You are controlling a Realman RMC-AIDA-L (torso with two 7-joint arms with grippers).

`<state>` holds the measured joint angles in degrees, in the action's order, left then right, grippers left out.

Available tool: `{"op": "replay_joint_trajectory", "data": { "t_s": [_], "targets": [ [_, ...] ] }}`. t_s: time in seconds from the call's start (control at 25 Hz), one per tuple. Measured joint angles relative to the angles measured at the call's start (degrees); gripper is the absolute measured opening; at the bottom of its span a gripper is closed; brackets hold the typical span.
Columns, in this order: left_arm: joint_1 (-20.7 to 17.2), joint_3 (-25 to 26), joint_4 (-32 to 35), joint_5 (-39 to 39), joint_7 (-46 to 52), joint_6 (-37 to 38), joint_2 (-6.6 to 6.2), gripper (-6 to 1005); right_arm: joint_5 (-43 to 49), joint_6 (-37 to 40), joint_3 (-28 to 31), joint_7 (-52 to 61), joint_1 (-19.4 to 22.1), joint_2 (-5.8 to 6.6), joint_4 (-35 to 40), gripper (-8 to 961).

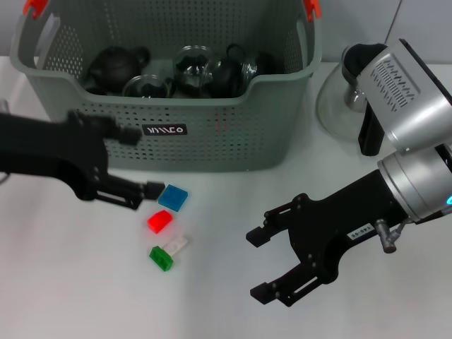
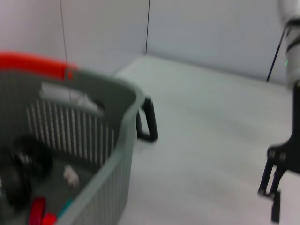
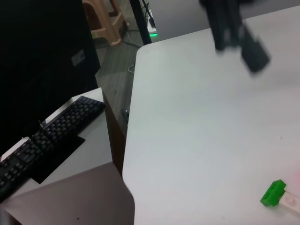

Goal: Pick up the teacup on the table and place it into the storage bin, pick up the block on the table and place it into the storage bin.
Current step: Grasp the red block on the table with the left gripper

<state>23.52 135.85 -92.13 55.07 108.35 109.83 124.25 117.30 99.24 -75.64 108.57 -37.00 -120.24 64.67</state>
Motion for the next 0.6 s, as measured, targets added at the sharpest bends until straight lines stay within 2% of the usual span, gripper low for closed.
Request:
{"op": "replay_joint_trajectory", "data": {
  "t_s": [0.2, 0.4, 0.6],
  "targets": [
    [0.08, -5.64, 7.01, -6.46, 0.42, -7.60, -0.02, 943, 0.02, -0.15, 0.29, 0.08, -0.09, 0.00, -0.22, 882],
    [2.13, -10.96, 12.16, -13.92, 5.11, -16.31, -0.04, 941, 0.00, -0.48, 0.38, 0.97, -0.59, 0.00, -0.39, 882],
    [4.19, -12.49, 14.82, -16.68, 8.27, -17.23, -0.07, 939, -0.08, -0.52, 0.45, 1.82, -0.71, 0.01, -0.20, 882]
  ]
}}
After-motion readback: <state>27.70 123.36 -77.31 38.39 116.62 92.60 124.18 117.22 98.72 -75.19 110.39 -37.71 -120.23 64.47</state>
